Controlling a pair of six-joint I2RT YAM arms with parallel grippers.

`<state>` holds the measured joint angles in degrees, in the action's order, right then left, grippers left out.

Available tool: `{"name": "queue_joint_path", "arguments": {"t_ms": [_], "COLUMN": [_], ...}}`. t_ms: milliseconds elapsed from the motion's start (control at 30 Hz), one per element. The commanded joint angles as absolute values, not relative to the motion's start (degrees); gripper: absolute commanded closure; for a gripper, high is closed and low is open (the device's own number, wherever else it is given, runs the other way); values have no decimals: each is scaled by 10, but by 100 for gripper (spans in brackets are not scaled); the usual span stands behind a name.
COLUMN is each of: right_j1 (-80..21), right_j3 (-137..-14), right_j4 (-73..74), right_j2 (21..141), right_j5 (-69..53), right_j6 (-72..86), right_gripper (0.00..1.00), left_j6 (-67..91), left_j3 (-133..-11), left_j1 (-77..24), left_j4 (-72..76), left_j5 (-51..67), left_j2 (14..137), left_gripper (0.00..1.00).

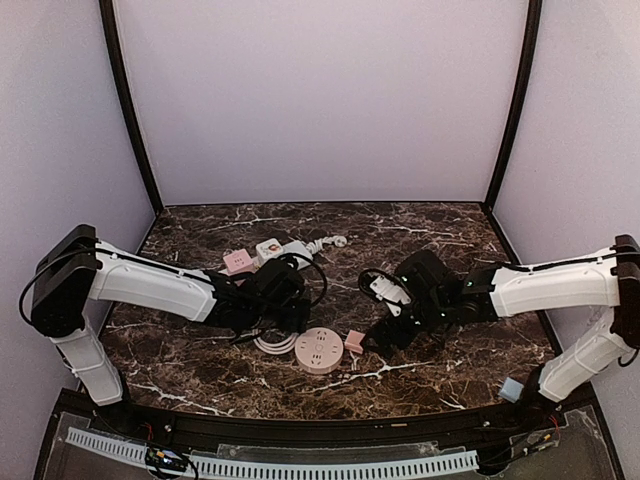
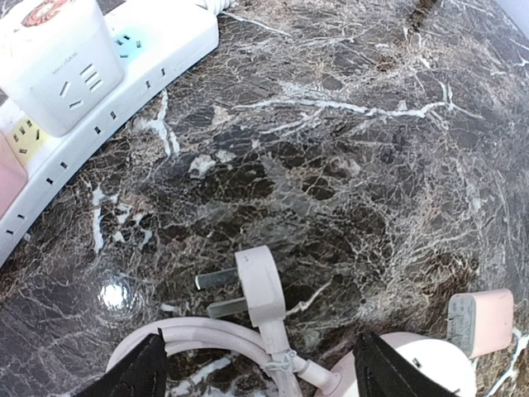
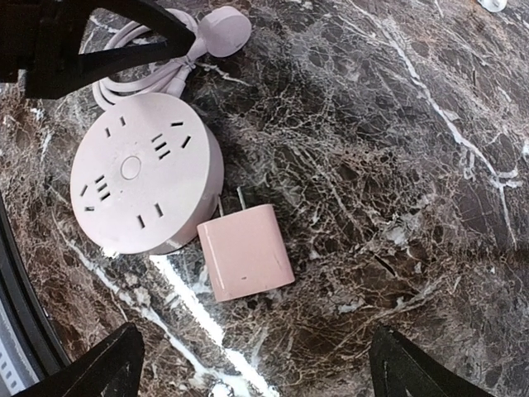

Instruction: Insert the plug

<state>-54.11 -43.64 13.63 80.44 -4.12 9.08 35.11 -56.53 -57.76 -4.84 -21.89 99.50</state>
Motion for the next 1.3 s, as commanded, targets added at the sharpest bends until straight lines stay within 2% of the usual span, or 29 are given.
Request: {"name": "queue_joint_path", "arguments": {"t_ms": [0,233,533,633,800,1033,1100,1267], "right_j1": [-548,-560,-561,-562,-561,-561,-561,-561], "right_j3": [-470,-499,-500,-504,-505,-505,-505,-513], "right_j4": [158,134,95,95,89,87,85,101], "right_j2": [846,956,974,984,989,987,984,949], "right_j5": [-30,-19,-44,-50,-47,-34,-23,10], "right_j6": [54,4,-37,-44,-54,-59,-58,-51], "right_gripper": [7,11,18,32,38,66,78,84], "left_j6": [342,337,303,288,260,231,214,178], "left_j3": [-537,-486,-456,-450,-439,-435,-434,-438], "left_j1": [-579,-579,-579,-580,-579,-579,-579,-580], "left_j4": [18,127,193,197,202,199,200,190], "left_j5": [-220,-225,-236,-245,-256,-264,-264,-267], "left_j2": [961,944,923,909,890,879,875,849], "left_gripper": [21,19,20,20,20,20,20,20]}}
